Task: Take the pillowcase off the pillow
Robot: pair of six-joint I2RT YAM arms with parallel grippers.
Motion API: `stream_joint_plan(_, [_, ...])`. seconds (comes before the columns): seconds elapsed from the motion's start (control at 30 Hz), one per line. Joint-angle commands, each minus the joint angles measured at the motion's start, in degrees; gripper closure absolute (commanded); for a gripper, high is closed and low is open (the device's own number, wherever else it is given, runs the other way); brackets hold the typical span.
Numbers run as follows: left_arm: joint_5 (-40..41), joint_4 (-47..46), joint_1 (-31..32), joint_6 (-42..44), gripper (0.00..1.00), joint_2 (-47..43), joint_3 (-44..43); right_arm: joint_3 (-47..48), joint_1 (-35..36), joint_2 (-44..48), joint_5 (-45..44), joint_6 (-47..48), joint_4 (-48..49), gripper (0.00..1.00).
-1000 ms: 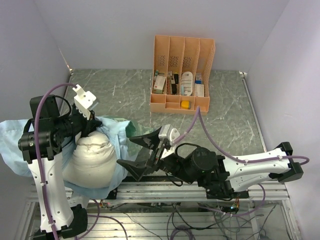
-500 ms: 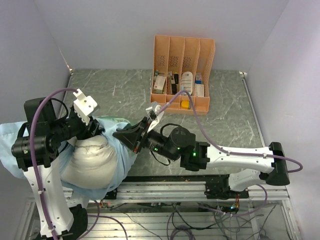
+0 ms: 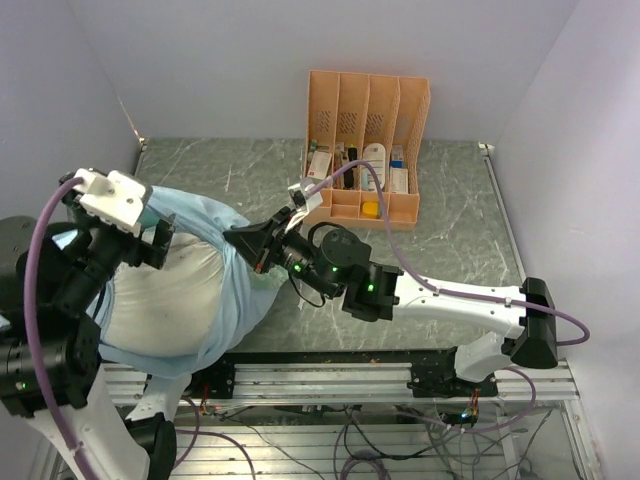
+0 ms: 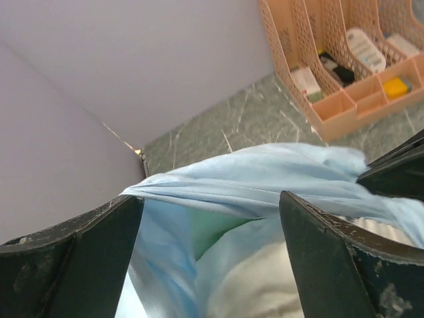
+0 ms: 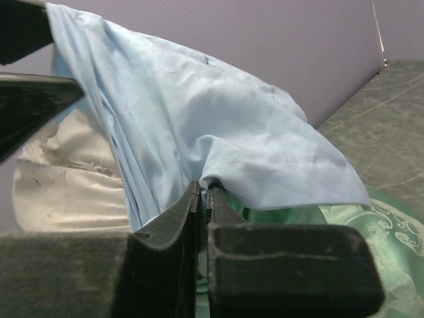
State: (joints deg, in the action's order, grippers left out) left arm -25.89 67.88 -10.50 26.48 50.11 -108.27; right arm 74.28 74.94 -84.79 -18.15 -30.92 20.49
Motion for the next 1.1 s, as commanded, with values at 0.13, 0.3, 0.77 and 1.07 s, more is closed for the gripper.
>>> stream_joint_plan(0.13, [-8.4,0.7,-0.4,0.6,0.01,-1.3,-8.0,1.2,-0.6,-2.9,-1.0,0.7,-4.0,1.0])
stream_joint_plan(0.3, [-20.7,17.9,-1.3,11.7,0.04,0.1,-7.2,0.7,-0.5,-2.5,-0.9,0.7,-3.2,1.0])
stream_joint_plan(0.77, [-19.5,18.2,-1.2,16.0,0.12,-4.9,3.6,3.8,-1.1,-5.1,-2.2,2.5,-5.0,1.0])
stream_joint_plan(1.07, [-10.4,18.2,-1.2,17.1,0.32,-1.5,13.6,3.6,-3.6,-3.2,-1.0,3.5,-5.2,1.0])
